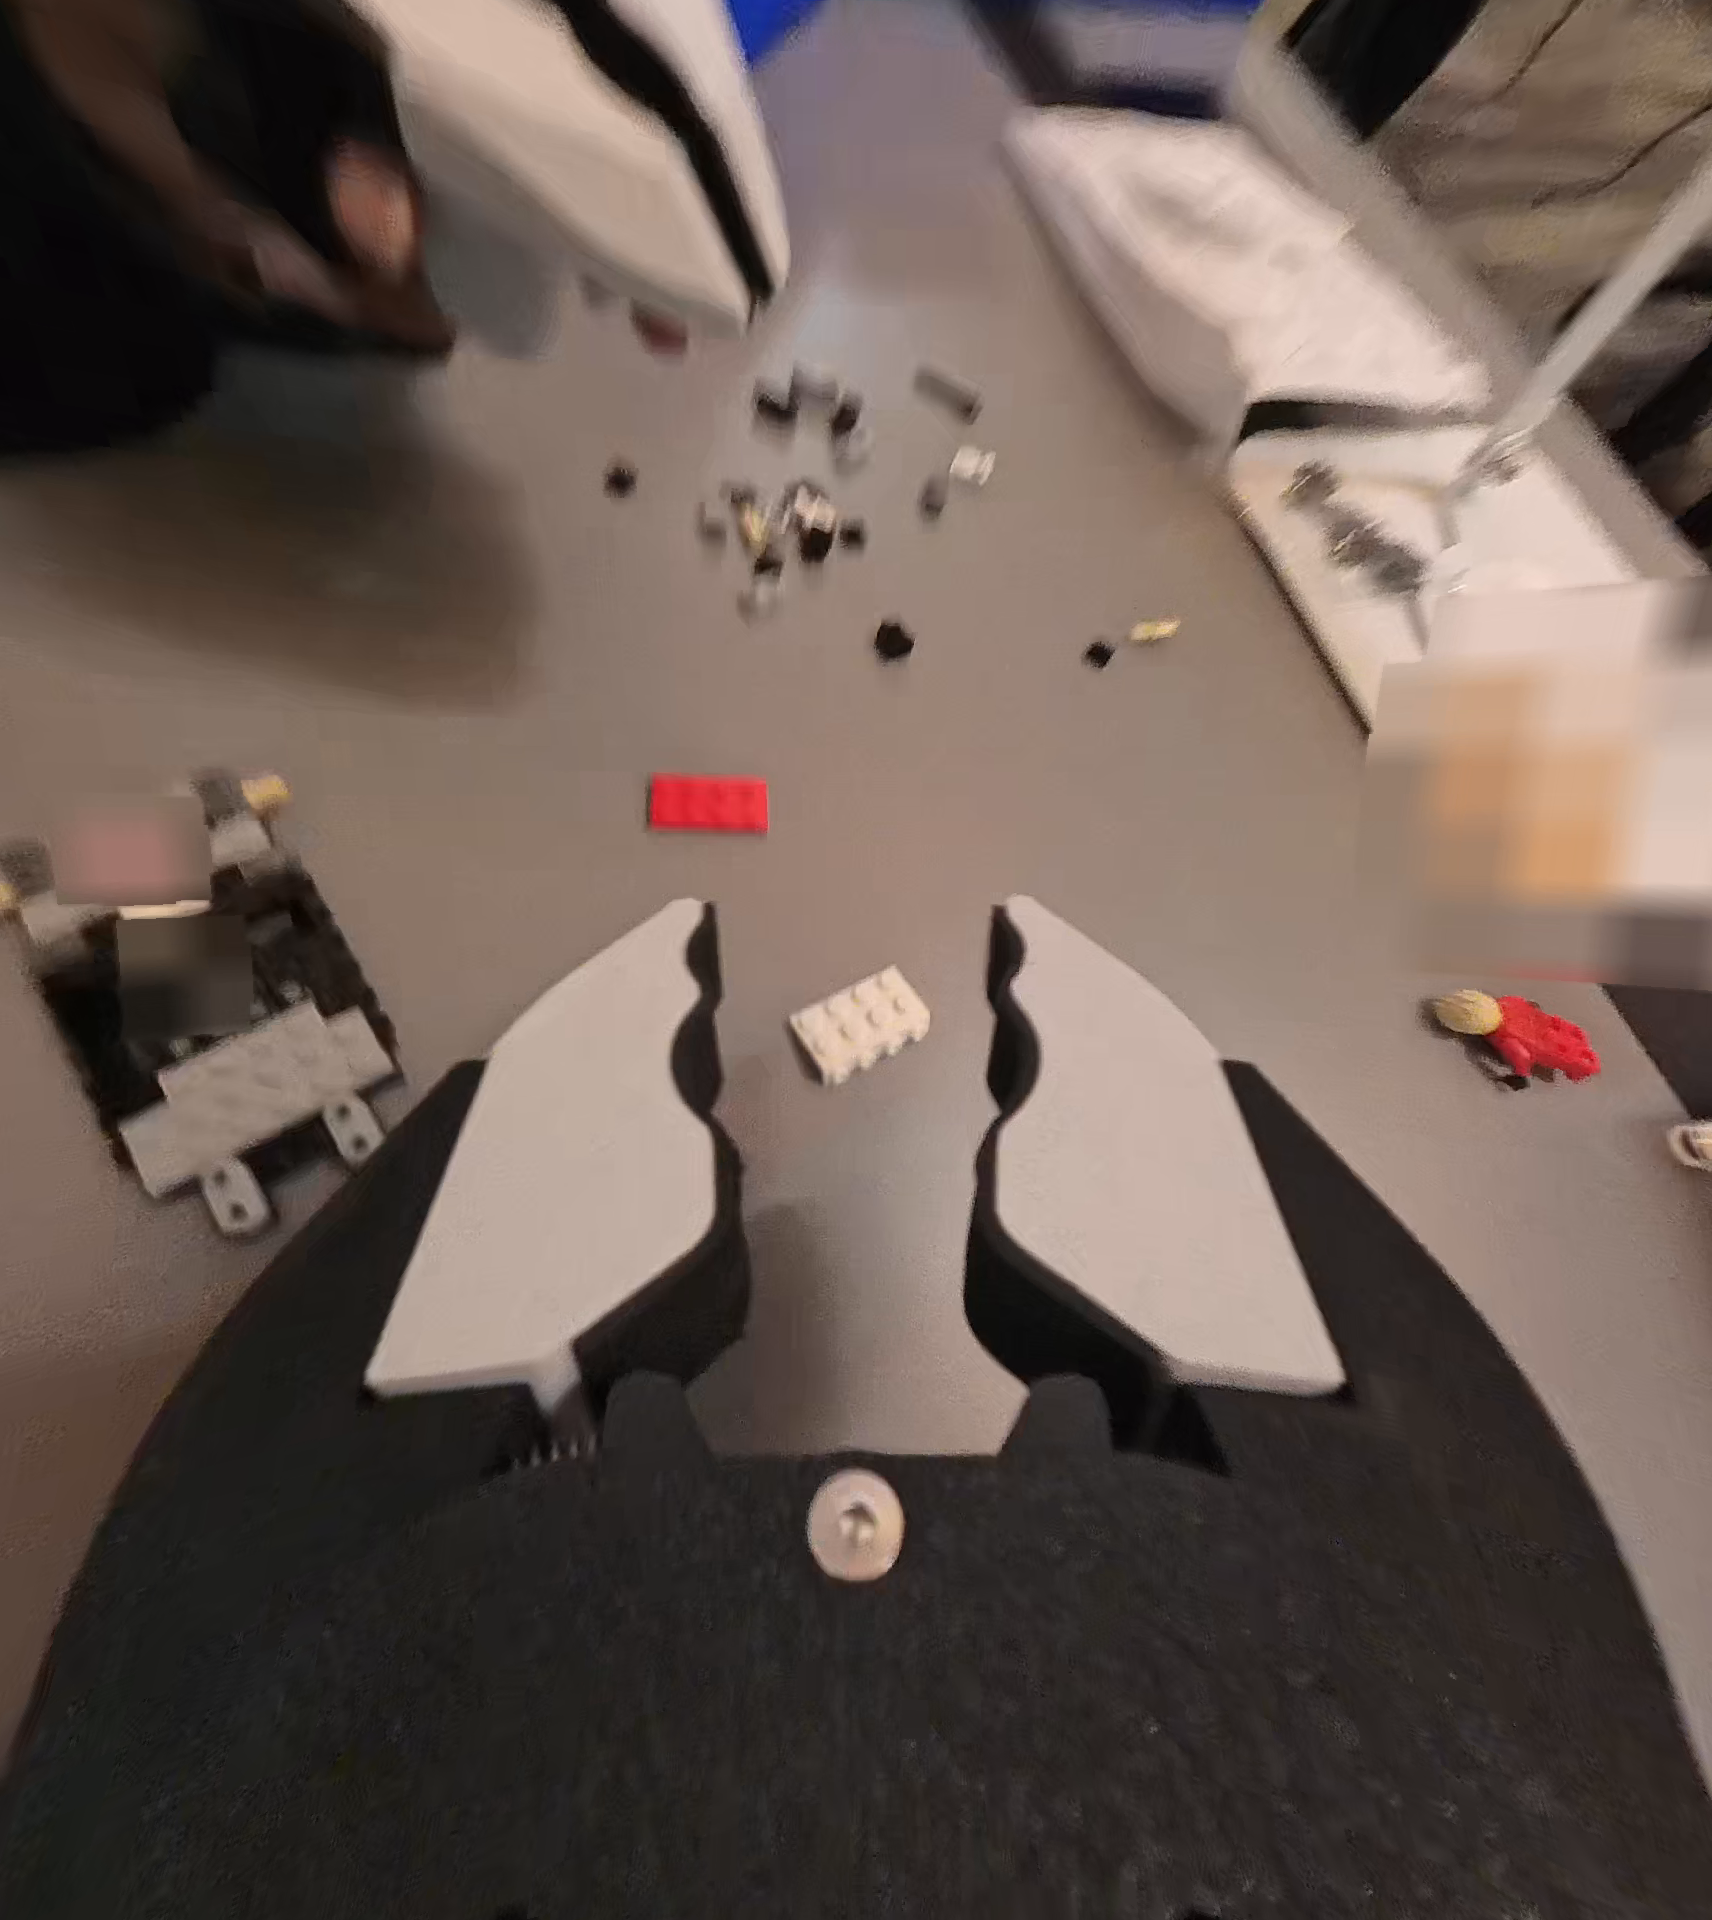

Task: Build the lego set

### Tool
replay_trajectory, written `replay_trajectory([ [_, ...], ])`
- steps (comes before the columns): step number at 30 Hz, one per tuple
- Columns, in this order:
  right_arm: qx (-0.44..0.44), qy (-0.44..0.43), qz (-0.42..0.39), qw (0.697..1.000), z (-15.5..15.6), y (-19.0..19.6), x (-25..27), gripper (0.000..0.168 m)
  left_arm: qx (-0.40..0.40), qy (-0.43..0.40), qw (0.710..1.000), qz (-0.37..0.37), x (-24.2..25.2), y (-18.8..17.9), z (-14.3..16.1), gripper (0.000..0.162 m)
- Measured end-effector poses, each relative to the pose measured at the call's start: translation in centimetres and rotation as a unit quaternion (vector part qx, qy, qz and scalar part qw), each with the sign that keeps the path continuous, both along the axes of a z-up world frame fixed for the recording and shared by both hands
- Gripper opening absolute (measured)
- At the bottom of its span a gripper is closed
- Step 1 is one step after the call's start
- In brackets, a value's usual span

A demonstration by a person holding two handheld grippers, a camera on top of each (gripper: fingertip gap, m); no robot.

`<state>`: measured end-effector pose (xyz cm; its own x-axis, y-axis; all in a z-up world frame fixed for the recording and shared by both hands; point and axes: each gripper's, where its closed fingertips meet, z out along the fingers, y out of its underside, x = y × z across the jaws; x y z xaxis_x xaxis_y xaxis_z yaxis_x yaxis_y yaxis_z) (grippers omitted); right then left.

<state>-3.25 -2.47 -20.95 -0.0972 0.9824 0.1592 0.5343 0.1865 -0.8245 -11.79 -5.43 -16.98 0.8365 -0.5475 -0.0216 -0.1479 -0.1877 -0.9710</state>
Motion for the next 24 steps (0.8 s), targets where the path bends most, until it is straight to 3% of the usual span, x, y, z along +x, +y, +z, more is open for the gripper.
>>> replay_trajectory([
  [4, -0.006, 0.149, -0.106, 0.983, 3.5, 0.4, 0.6, 0.000, -0.001, -0.007, 1.000, 0.011, -0.5, 0.2, 0.1, 0.000],
  [8, -0.027, 0.175, -0.169, 0.970, 4.2, -0.5, 0.9, 0.000, -0.002, -0.012, 1.000, 0.017, -0.8, 0.2, 0.2, 0.000],
  [13, -0.021, 0.107, -0.093, 0.990, 2.9, -3.9, 1.6, 0.000, -0.024, 0.029, 0.999, -0.012, -0.5, -0.6, -0.2, 0.000],
  [18, -0.039, -0.031, 0.079, 0.996, -1.4, -9.6, 2.9, 0.039, -0.041, 0.055, 0.997, -0.041, -0.2, -1.1, -1.0, 0.000],
  [19, -0.032, -0.070, 0.103, 0.992, -2.5, -10.4, 3.2, 0.051, -0.046, 0.059, 0.996, -0.045, -0.1, -1.2, -1.3, 0.001],
  [24, 0.007, -0.183, 0.187, 0.965, -6.1, -12.5, 3.1, 0.077, -0.053, 0.086, 0.992, -0.070, 0.9, -1.5, -2.4, 0.001],
])
